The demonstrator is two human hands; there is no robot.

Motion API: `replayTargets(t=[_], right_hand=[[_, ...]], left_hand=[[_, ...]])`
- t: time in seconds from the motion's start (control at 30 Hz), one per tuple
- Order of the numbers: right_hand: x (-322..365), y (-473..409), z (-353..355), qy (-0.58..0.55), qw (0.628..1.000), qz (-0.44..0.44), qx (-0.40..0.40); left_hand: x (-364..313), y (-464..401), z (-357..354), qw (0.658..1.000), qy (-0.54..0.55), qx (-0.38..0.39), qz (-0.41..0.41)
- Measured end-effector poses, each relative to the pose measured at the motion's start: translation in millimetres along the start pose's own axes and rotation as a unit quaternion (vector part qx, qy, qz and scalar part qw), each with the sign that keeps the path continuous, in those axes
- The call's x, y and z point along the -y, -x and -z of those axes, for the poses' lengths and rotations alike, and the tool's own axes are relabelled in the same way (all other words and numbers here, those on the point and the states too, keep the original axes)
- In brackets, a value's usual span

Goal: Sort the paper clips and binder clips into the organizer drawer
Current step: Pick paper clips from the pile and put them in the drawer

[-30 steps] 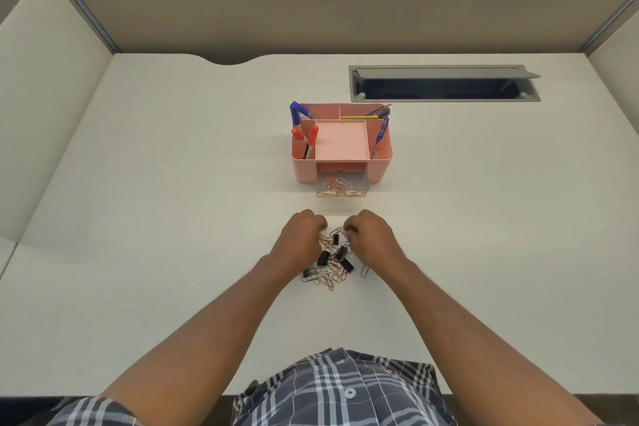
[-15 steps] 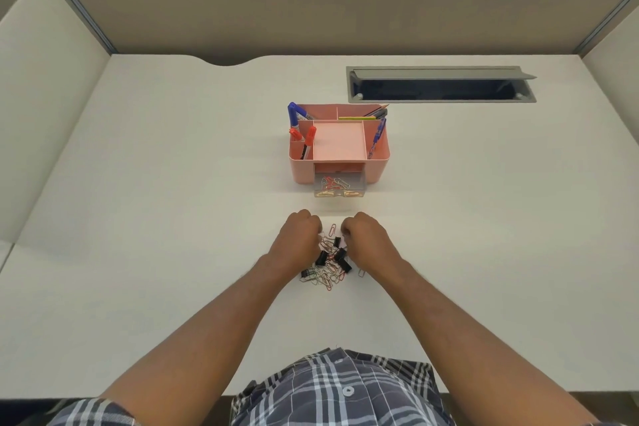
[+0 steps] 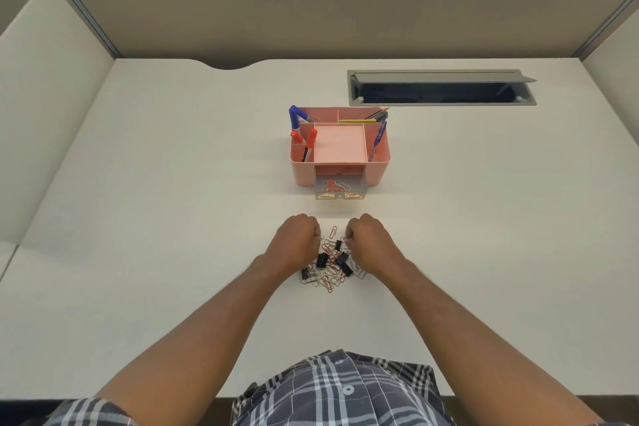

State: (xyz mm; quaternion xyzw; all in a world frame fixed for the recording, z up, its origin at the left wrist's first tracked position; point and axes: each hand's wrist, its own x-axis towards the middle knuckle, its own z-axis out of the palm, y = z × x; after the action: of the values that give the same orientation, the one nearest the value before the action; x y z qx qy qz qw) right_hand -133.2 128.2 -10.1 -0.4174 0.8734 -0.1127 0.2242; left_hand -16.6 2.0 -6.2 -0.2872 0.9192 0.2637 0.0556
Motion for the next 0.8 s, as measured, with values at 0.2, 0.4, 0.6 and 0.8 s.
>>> replayTargets(t=[0.2, 0.4, 0.6, 0.8], right_hand=[[-2.1, 7.5, 0.4, -0.026, 0.999, -0.003, -0.023], [0.6, 12.8, 31.8, -0.118, 0.992, 0.001, -0.053], [25.1, 2.9, 88.2, -0.189, 0.962, 0.053, -0.190], [34.4, -28.3, 94.2, -0.090, 0.981, 0.031, -0.167]], left_hand=[[1.7, 1.6, -0.7, 0.998, 0.053, -0.026, 0.006], [-7.8, 3.7, 13.1, 0.979, 0.129, -0.146, -0.067], [-30.5, -13.6, 45.4, 0.945, 0.144, -0.263, -0.129], [-39.2, -37.3, 54.9, 0.956, 0.118, -0.237, -0.130]])
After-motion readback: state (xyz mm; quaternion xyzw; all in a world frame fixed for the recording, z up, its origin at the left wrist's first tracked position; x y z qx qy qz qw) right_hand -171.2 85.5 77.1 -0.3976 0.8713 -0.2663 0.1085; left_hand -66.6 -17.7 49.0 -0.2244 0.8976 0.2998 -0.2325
